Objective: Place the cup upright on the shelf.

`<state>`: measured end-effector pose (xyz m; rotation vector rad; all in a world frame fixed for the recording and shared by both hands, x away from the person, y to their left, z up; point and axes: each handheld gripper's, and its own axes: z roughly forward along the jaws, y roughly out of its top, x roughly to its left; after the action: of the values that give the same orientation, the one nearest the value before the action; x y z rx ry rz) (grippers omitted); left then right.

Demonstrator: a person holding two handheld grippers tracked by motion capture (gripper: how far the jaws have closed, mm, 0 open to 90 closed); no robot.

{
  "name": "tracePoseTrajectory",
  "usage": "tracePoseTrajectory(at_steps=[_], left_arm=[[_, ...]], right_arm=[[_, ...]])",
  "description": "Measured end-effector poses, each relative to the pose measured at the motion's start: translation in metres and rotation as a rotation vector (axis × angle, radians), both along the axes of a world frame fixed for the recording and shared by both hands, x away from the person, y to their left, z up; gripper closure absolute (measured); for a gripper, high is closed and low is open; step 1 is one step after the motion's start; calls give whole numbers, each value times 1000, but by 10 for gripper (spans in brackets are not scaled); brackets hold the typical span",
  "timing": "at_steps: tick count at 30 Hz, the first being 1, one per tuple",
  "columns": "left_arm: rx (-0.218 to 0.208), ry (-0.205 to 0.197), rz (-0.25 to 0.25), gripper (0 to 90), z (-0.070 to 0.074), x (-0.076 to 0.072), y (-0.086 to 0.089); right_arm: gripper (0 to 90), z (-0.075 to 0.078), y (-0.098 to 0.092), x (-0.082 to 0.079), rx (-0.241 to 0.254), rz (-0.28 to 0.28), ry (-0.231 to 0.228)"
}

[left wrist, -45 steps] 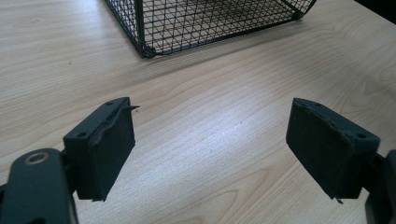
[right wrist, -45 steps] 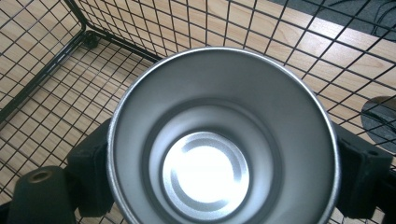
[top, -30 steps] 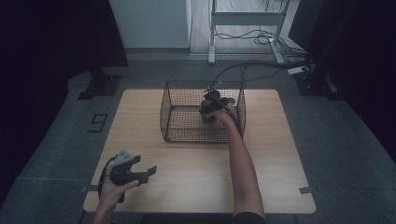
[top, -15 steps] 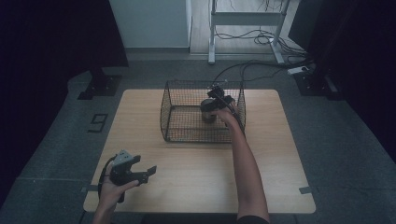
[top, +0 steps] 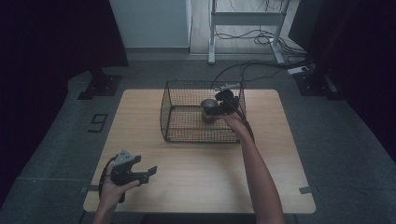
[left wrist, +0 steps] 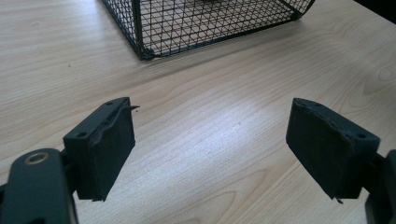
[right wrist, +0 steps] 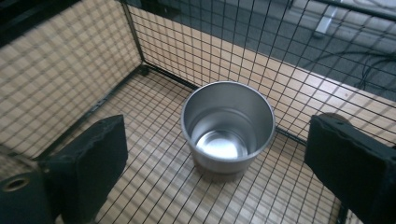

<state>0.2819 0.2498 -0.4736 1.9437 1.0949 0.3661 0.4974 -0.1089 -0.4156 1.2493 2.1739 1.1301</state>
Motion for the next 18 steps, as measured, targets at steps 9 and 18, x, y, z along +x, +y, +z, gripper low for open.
tracePoseTrajectory(at_steps=[9,18], left_arm=[[8,-4,4,157,1,-1,-1],[16,1,-5,157,-1,0,-5]], right_arm=[[119,12,-17,-53,38,54,-93],[132,10,-38,-95,78,70,-151]])
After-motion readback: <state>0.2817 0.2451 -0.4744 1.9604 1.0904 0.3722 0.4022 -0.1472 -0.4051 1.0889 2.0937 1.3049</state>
